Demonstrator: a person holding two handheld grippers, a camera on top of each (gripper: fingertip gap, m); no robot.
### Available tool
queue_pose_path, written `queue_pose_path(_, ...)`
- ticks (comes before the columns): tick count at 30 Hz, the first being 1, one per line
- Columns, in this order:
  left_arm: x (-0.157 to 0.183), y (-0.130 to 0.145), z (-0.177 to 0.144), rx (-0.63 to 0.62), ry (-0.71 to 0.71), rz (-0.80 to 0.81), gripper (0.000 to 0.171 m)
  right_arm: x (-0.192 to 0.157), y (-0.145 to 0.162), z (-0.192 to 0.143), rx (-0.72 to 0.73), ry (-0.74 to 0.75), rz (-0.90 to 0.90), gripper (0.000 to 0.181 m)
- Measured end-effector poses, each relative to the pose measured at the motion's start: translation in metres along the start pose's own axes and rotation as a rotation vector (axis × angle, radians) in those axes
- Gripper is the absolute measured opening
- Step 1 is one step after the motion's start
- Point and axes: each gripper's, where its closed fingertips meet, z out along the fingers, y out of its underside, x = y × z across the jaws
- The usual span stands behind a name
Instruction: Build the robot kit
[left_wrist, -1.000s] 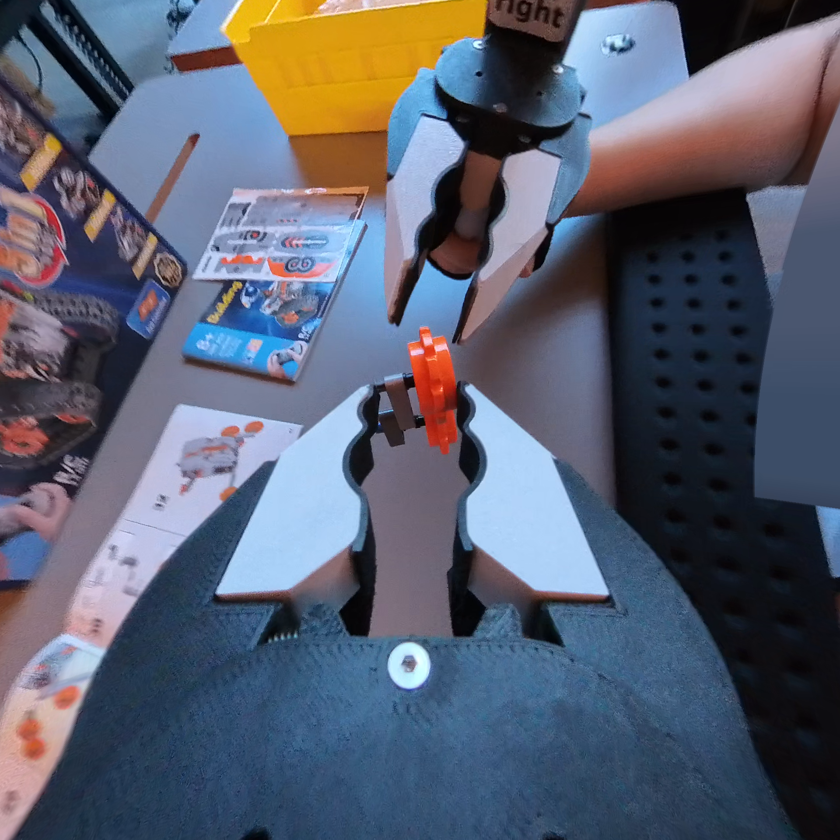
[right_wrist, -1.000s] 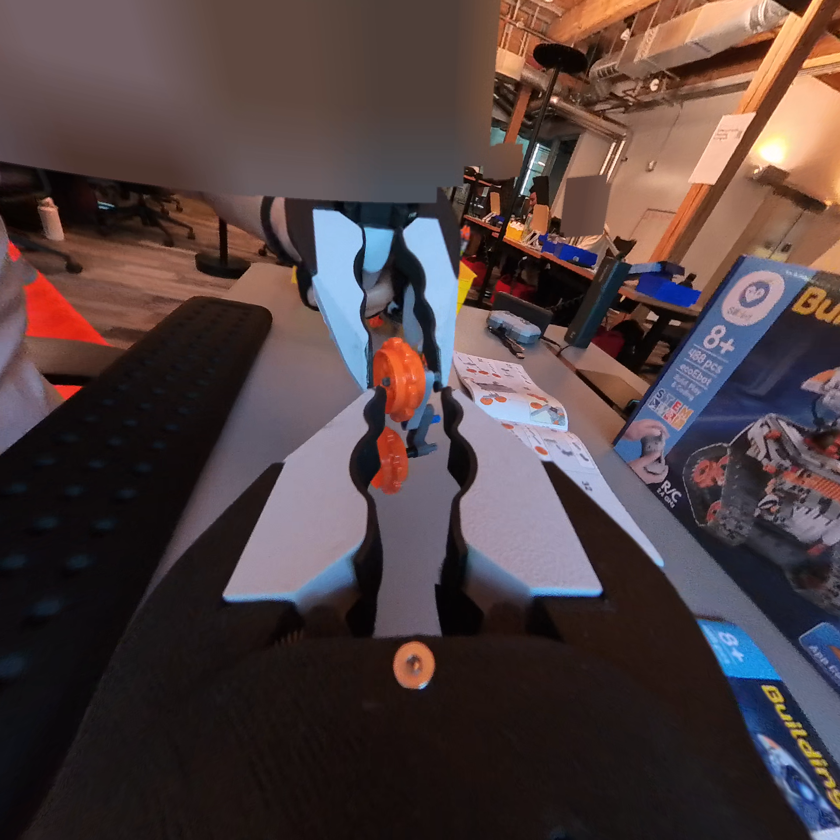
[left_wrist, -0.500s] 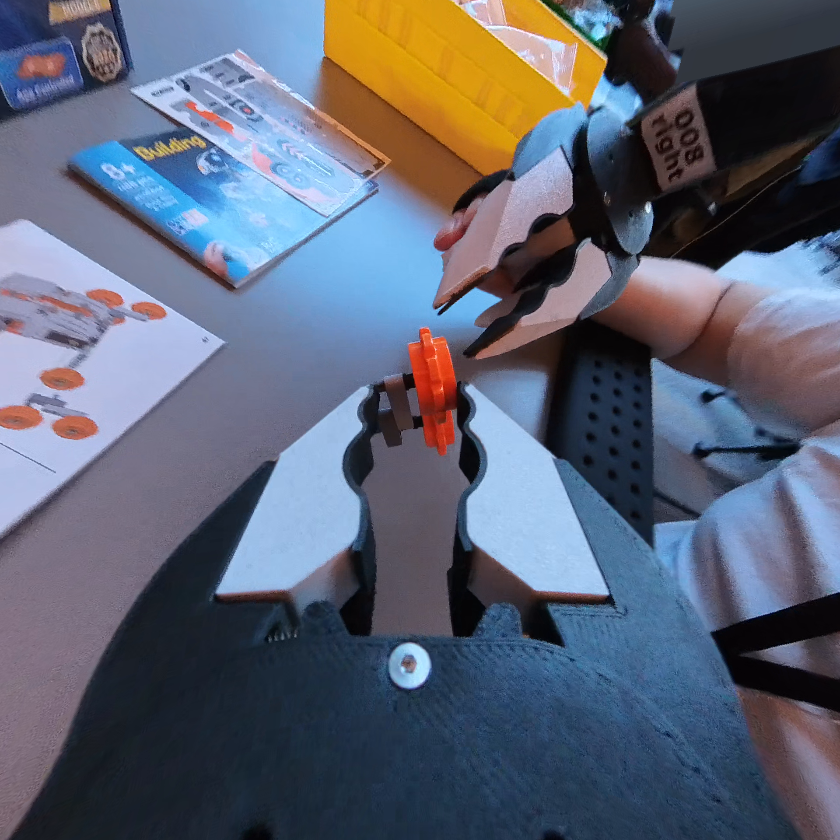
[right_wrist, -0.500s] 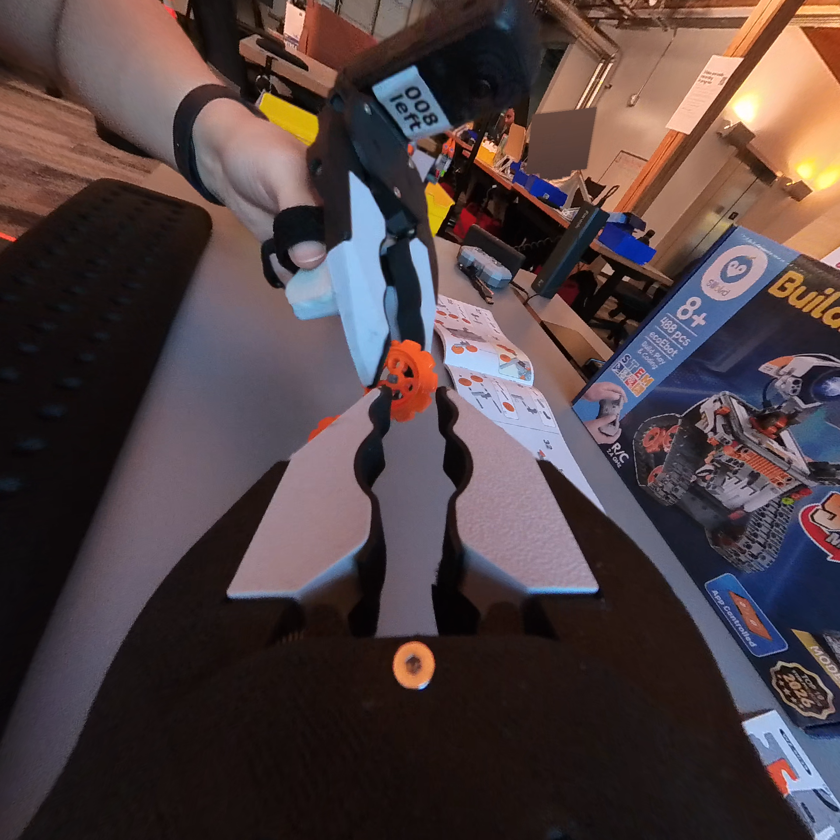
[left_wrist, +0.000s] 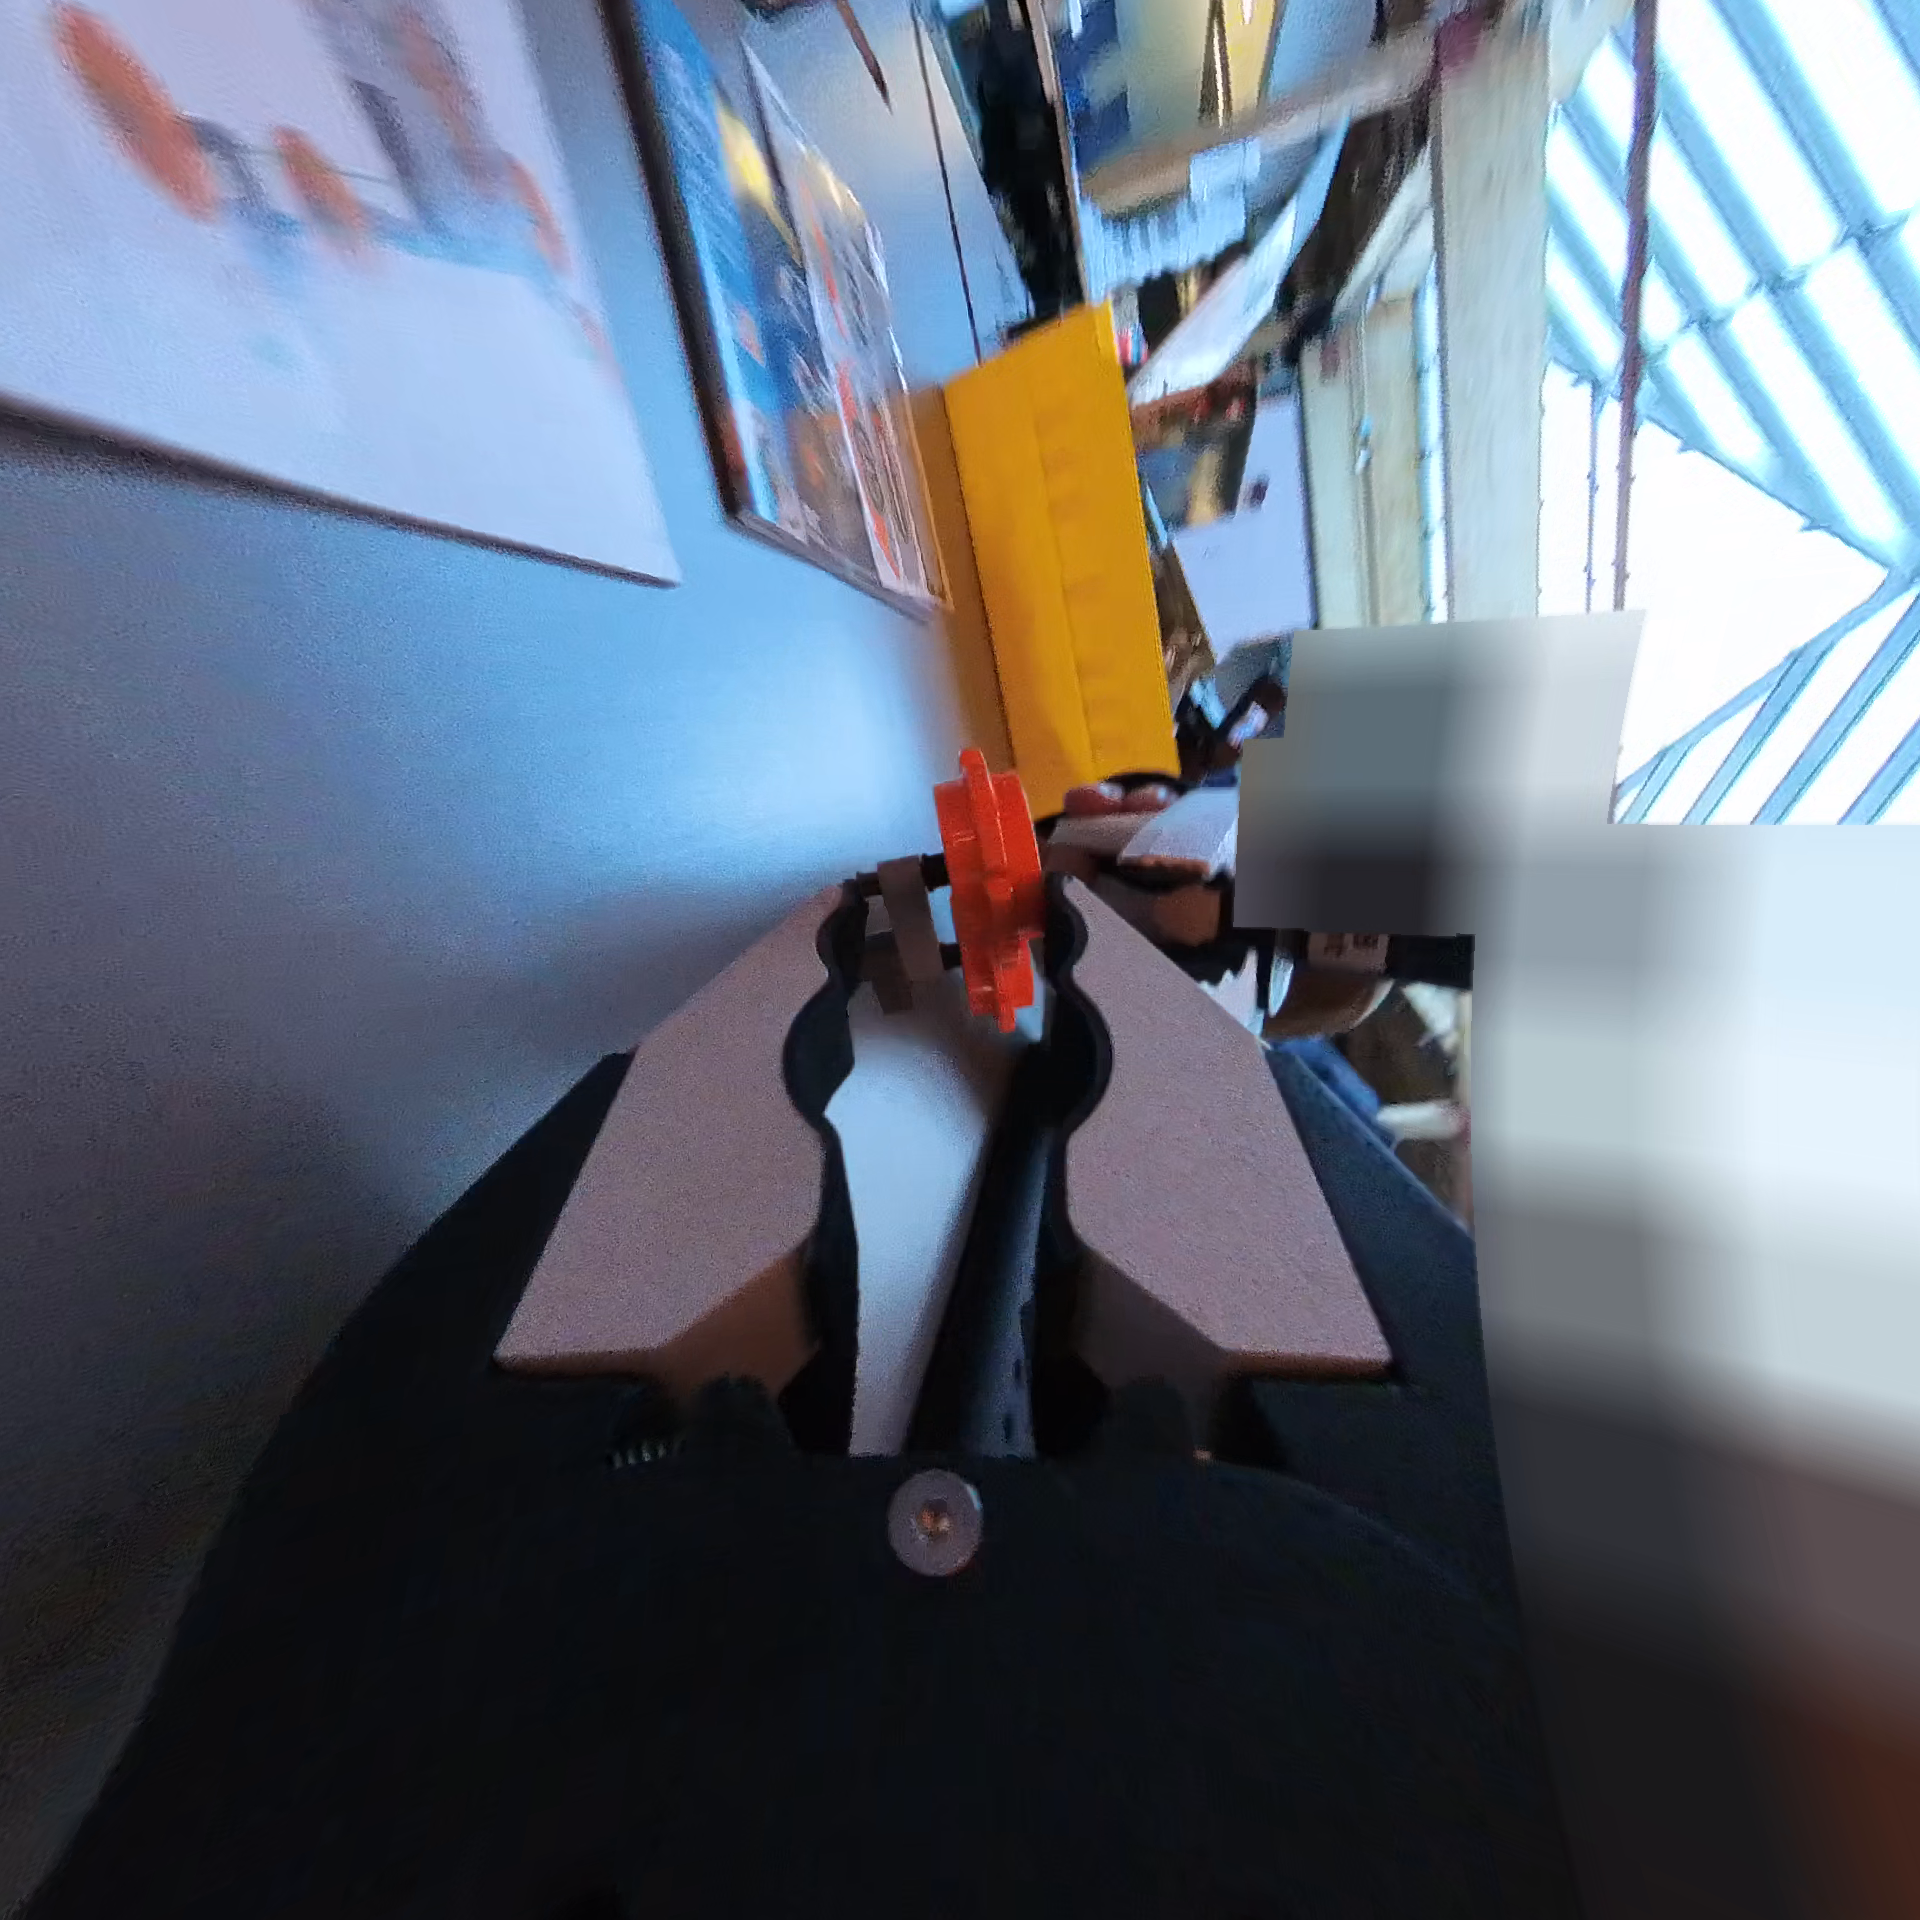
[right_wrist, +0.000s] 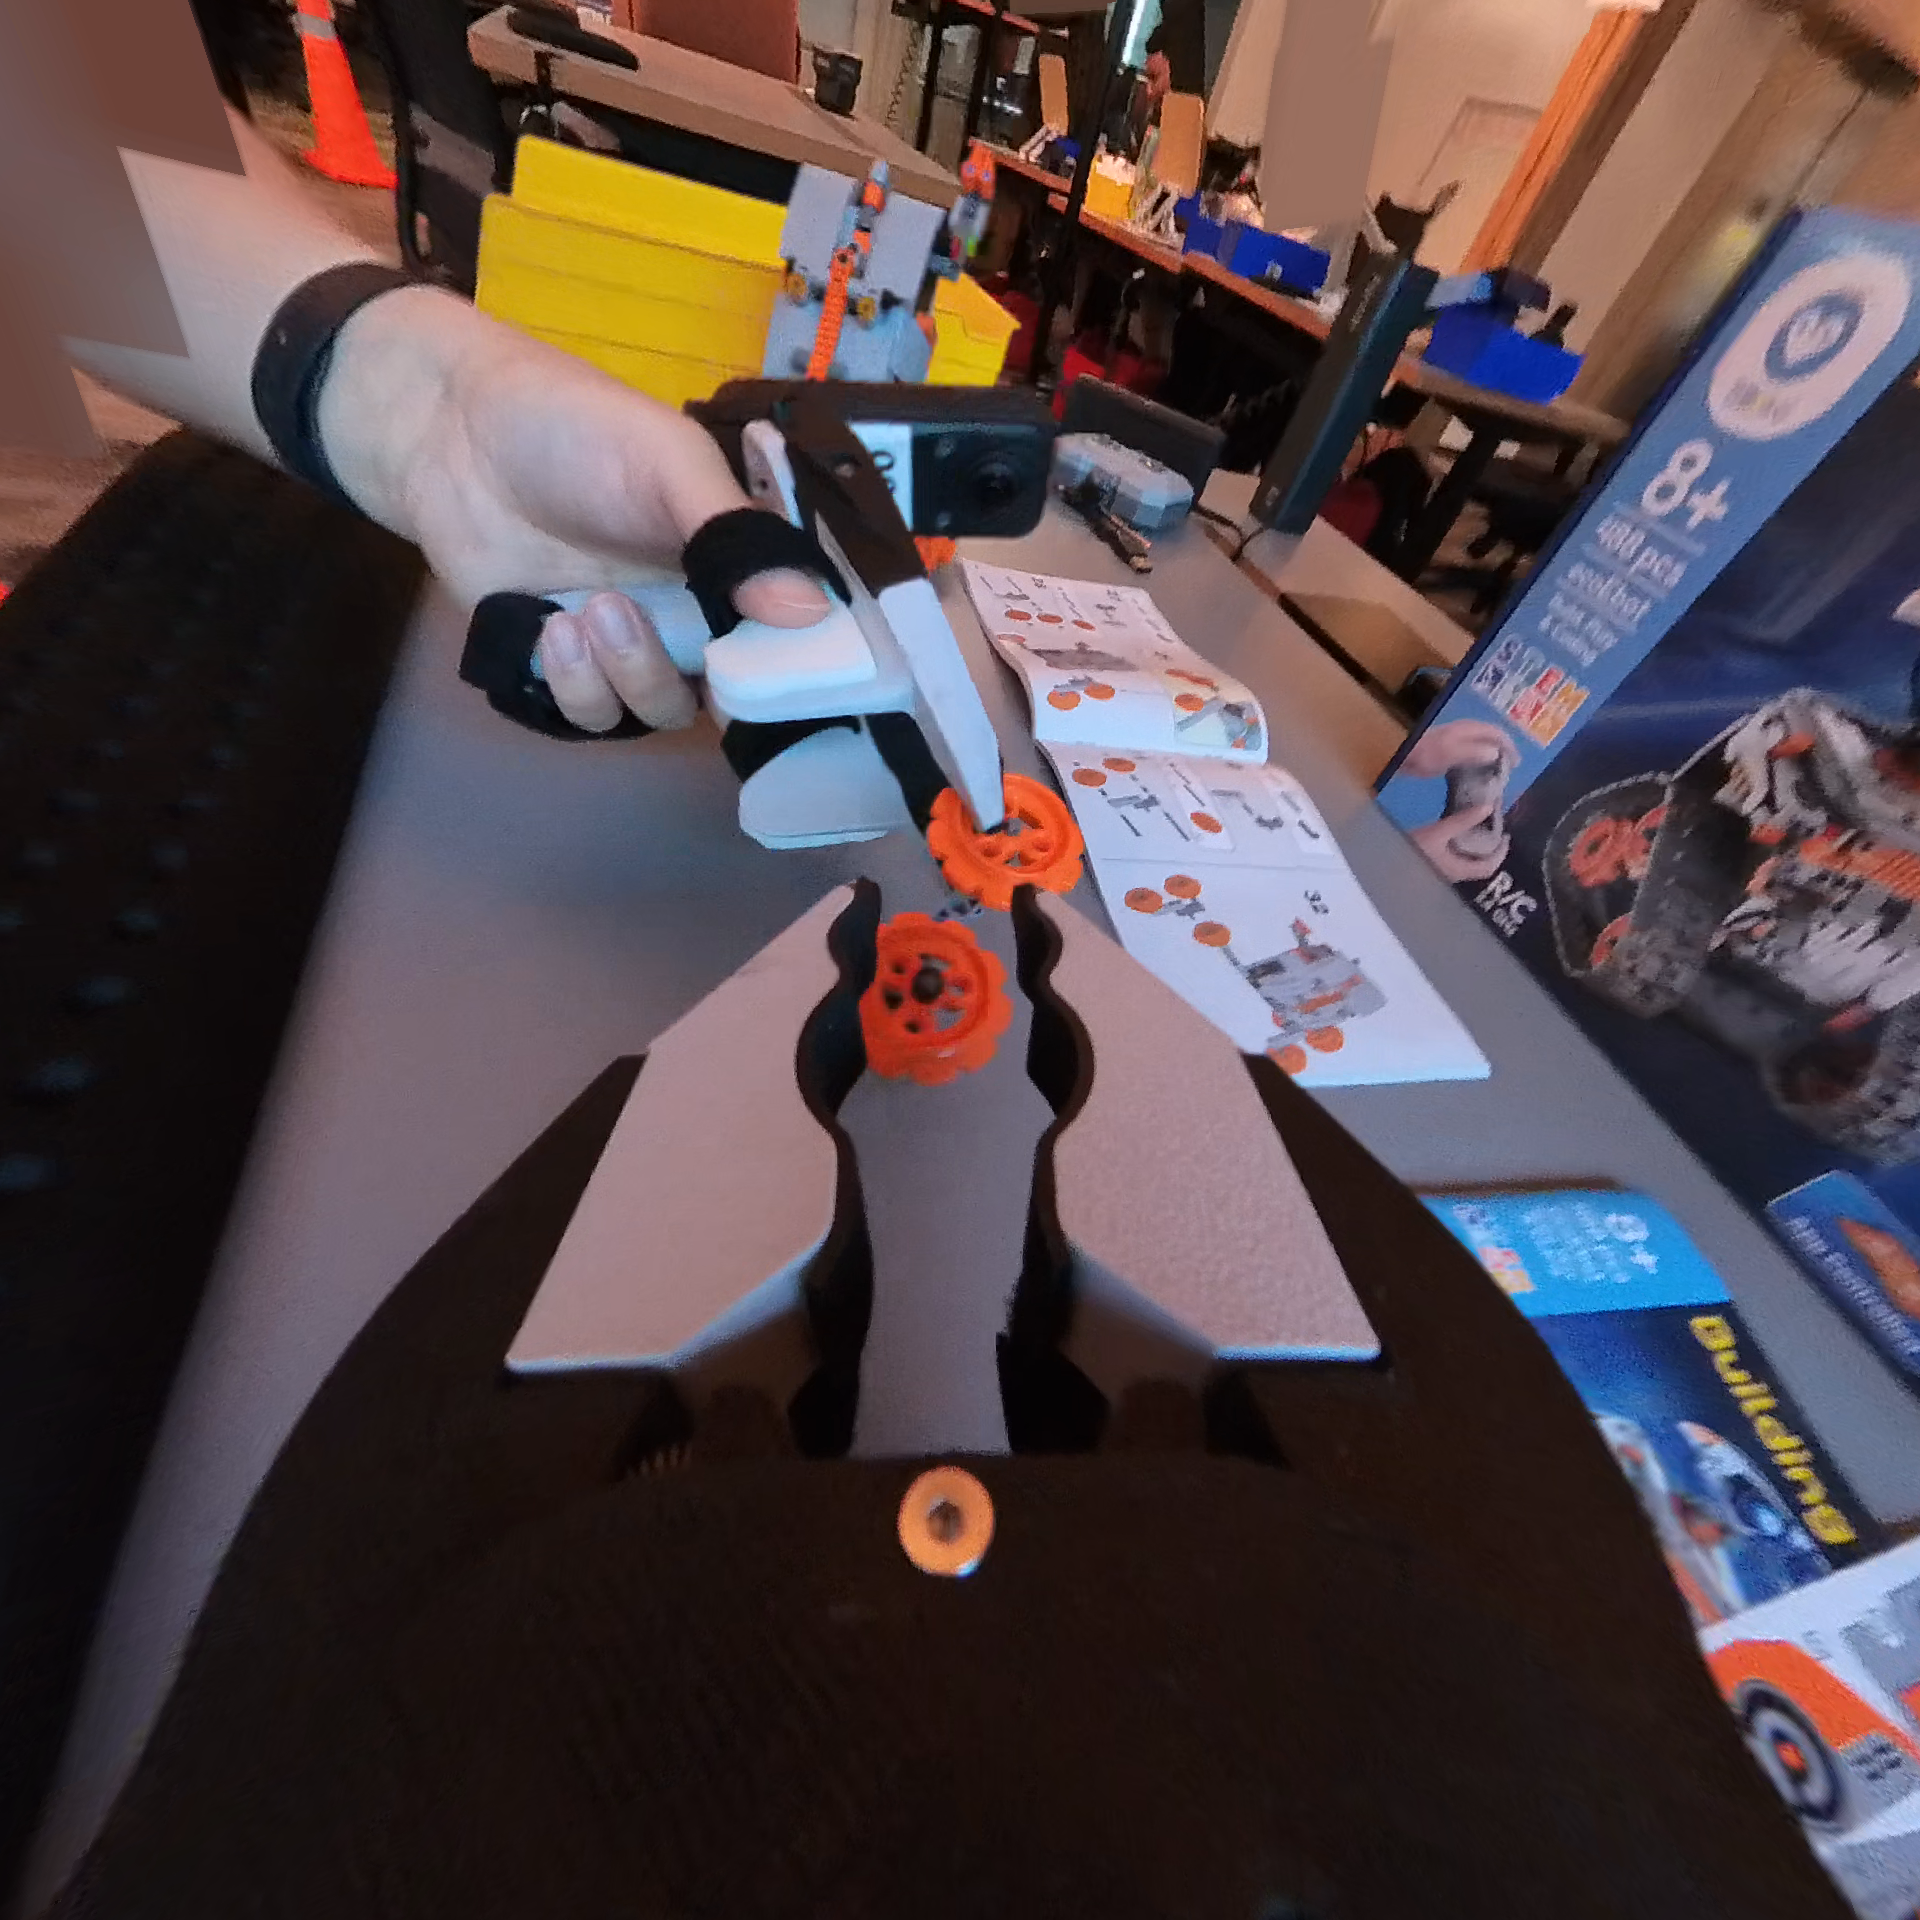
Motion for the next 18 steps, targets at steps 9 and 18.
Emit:
queue_pose_path(9,-0.023,-0.008,-0.008,0.103,-0.035,-0.158,0.033,0.010,0.030,0.010,-0.113,0.002,0.140,0.040)
queue_pose_path(18,-0.025,-0.003,-0.008,0.078,-0.007,-0.201,0.033,0.017,0.044,0.015,-0.172,0.025,0.137,0.040)
